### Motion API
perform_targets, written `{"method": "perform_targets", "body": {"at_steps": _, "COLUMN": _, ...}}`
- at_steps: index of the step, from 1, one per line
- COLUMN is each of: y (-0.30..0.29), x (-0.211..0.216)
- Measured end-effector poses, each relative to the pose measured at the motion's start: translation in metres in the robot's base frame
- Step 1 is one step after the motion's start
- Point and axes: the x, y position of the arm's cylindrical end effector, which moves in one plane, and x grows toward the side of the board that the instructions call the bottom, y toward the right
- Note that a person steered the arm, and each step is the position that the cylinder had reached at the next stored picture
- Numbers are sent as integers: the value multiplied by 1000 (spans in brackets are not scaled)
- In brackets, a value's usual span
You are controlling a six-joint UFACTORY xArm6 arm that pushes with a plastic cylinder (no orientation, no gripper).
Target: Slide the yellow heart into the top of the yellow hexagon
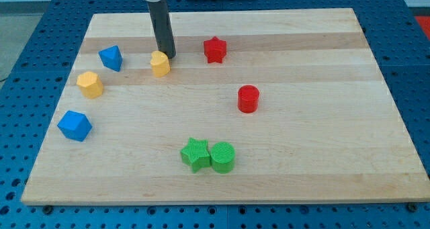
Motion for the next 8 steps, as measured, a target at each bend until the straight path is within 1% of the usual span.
{"method": "perform_targets", "body": {"at_steps": 1, "y": 25, "x": -27}}
{"method": "perform_targets", "body": {"at_steps": 2, "y": 37, "x": -9}}
{"method": "perform_targets", "body": {"at_steps": 3, "y": 32, "x": 24}}
{"method": "perform_targets", "body": {"at_steps": 7, "y": -88, "x": 24}}
{"method": "perform_targets", "body": {"at_steps": 8, "y": -71, "x": 24}}
